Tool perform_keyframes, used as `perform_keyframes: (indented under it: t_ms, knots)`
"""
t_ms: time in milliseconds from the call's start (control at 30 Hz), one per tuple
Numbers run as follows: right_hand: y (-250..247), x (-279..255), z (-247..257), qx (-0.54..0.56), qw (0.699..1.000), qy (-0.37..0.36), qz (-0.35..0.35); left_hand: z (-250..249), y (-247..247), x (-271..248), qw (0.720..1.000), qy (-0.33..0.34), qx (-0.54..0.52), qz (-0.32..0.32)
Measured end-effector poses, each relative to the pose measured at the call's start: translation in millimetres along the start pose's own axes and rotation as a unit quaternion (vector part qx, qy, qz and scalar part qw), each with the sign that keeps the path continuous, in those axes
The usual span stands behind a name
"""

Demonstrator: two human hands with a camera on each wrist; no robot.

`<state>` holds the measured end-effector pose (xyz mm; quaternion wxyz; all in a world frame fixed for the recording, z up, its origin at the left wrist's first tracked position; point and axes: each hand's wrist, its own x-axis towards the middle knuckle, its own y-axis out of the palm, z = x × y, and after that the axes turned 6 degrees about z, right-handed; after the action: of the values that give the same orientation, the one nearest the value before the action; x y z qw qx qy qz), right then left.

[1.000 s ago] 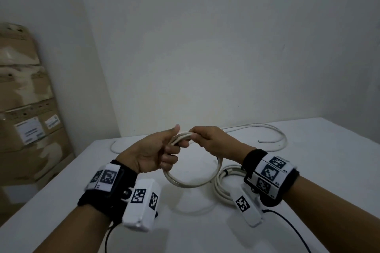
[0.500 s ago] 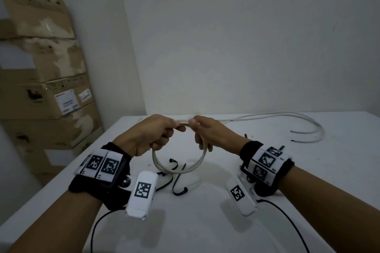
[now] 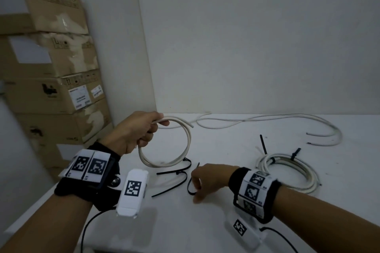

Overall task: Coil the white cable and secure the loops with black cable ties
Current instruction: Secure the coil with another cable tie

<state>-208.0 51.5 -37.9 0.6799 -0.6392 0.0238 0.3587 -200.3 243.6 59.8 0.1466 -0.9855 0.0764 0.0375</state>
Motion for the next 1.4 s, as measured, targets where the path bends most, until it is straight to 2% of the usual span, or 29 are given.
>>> perform_keyframes:
  t_ms: [133,233,333,433,500,567,667,733,800,833,933,967,1100,1167,1233,1267,1400]
  knots:
    - [6,1,4,-0.025,1.0,-0.016,0.001,0,3,-1,1.0,0.001,-0.028,-0.002]
    - [-1,-10,-6,-0.018,1.0,0.007,-0.024,-2,6,0,0.999,0.009,-0.051,-0.012]
    - [-19,-33,-24,0.001,0.989,0.045,-0.14,-5,11,3,0.997,0.025,-0.065,-0.03]
    - [-41,-64,-47,0.085,0.952,0.062,-0.289,-8,20,8,0.996,0.036,-0.076,-0.041]
    - [-50,-85,-61,0.211,0.894,0.038,-0.393,-11,28,14,0.994,0.042,-0.088,-0.046]
    - [-51,-103,-67,0.353,0.811,-0.009,-0.467,-15,38,20,0.992,0.049,-0.101,-0.049]
    - [-40,-117,-63,0.507,0.688,-0.086,-0.511,-22,57,30,0.991,0.06,-0.114,-0.046]
    - [-31,-119,-60,0.588,0.605,-0.109,-0.526,-26,71,35,0.989,0.07,-0.121,-0.041]
    - [-25,-116,-59,0.658,0.534,-0.112,-0.519,-28,85,39,0.988,0.08,-0.128,-0.038]
    - [-23,-112,-59,0.684,0.512,-0.106,-0.508,-29,93,40,0.987,0.083,-0.131,-0.036]
    - [-14,-93,-60,0.745,0.479,-0.061,-0.461,-33,115,41,0.986,0.098,-0.13,-0.033]
    - [-10,-87,-61,0.774,0.455,-0.046,-0.438,-34,123,40,0.986,0.106,-0.124,-0.038]
    - [-2,-75,-63,0.891,0.291,-0.044,-0.346,-34,151,35,0.983,0.143,-0.089,-0.072]
    - [-2,-72,-63,0.913,0.231,-0.051,-0.334,-29,160,36,0.981,0.159,-0.069,-0.089]
    - [-4,-69,-62,0.925,0.186,-0.059,-0.326,-23,167,36,0.978,0.173,-0.053,-0.104]
    - [-6,-68,-59,0.93,0.176,-0.068,-0.315,-20,171,37,0.977,0.178,-0.046,-0.106]
    - [-14,-65,-50,0.946,0.176,-0.098,-0.255,-12,180,36,0.977,0.182,-0.043,-0.101]
